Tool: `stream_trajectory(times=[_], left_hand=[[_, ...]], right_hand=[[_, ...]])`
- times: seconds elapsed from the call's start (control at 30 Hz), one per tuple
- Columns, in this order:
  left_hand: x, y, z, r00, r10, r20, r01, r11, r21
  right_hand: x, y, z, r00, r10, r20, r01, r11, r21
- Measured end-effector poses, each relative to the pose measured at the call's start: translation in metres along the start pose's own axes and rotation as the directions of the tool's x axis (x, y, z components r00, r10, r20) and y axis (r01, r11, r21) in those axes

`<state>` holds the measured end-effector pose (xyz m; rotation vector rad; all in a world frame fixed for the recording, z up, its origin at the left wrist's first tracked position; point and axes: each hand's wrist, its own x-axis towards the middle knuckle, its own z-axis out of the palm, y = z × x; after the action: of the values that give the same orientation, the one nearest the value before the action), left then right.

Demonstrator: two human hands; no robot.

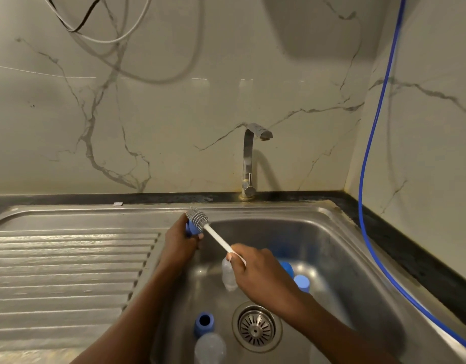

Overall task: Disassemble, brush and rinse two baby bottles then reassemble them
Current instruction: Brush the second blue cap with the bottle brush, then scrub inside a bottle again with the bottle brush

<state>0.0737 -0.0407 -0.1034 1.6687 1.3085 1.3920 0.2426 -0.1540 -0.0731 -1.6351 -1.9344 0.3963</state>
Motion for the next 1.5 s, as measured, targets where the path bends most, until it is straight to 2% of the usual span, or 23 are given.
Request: stream_trajectory(times=[0.2,0.33,0.5,0.57,0.73,0.97,1.13,1.37,1.5], left_hand=[[-0.001,0.009,0.006,0.986,0.119,0.113,-0.133,0.983,0.124],[-0.001,0.003,-0.002,0.992,0.065,0.105,-0.074,0.994,0.084],[-0.003,-0.006,-0.001,0.97,-0.081,0.227,0.025,0.97,0.24],[-0.004,-0.009,0.001,0.945,-0.123,0.302,0.022,0.948,0.317],[-0.008,-0.018,0.004,0.916,-0.222,0.334,0.013,0.849,0.528],[-0.018,-0.034,0.012,0.83,-0.398,0.391,-0.017,0.683,0.73],[-0.021,-0.041,0.02,0.767,-0.461,0.446,-0.03,0.668,0.743],[-0.019,-0.051,0.027,0.727,-0.503,0.468,-0.051,0.64,0.767],[-0.019,-0.054,0.03,0.743,-0.477,0.468,-0.117,0.597,0.794]], right_hand=[[0.015,0.014,-0.013,0.992,0.118,-0.044,-0.118,0.993,0.011],[0.014,0.029,-0.019,0.978,0.209,-0.021,-0.204,0.967,0.152],[0.016,0.043,-0.021,0.974,0.226,-0.012,-0.219,0.956,0.194],[0.016,0.044,-0.021,0.973,0.229,-0.004,-0.224,0.953,0.205],[0.015,0.046,-0.023,0.978,0.208,0.001,-0.204,0.958,0.204],[0.016,0.047,-0.024,0.979,0.204,0.004,-0.2,0.958,0.205],[0.014,0.045,-0.018,0.983,0.183,0.035,-0.186,0.965,0.182],[0.013,0.046,-0.017,0.983,0.18,0.039,-0.184,0.962,0.201],[0.014,0.045,-0.015,0.984,0.171,0.057,-0.179,0.963,0.201]])
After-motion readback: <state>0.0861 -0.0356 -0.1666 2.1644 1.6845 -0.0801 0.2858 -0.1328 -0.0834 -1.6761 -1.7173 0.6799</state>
